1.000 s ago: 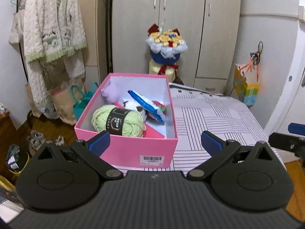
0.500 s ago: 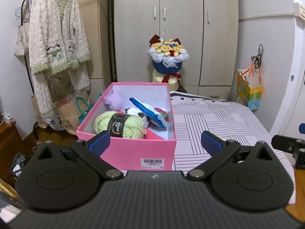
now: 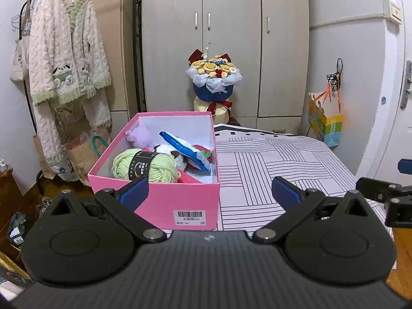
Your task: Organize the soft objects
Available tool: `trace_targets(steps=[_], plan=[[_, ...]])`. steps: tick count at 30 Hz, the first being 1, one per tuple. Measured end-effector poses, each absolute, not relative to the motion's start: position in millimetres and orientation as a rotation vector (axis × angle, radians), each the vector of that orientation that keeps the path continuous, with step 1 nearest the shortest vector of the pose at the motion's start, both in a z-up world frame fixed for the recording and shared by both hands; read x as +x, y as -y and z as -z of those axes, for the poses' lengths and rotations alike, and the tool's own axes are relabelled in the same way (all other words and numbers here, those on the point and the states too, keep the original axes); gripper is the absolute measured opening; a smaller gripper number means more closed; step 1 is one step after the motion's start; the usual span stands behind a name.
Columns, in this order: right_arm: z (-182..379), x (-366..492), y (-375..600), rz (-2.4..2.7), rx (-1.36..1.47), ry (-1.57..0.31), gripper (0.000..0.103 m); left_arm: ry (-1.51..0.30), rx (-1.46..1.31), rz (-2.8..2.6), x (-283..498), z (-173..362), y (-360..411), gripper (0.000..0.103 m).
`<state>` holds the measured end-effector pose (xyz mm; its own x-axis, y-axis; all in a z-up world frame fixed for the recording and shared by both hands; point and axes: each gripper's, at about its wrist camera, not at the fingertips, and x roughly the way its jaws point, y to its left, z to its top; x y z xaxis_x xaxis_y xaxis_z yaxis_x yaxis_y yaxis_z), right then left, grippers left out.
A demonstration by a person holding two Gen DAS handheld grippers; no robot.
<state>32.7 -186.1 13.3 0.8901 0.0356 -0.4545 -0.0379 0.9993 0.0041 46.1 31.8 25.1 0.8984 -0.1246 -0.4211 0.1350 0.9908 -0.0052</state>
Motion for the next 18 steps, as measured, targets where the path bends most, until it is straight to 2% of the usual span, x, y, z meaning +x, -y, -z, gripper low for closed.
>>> trace_targets(steps=[18], plan=[[-8.3, 34.6, 191.4, -0.002, -0.011, -0.464, 0.103, -0.426, 0.079, 0.098, 45.4, -23.2, -28.6, 0.103]])
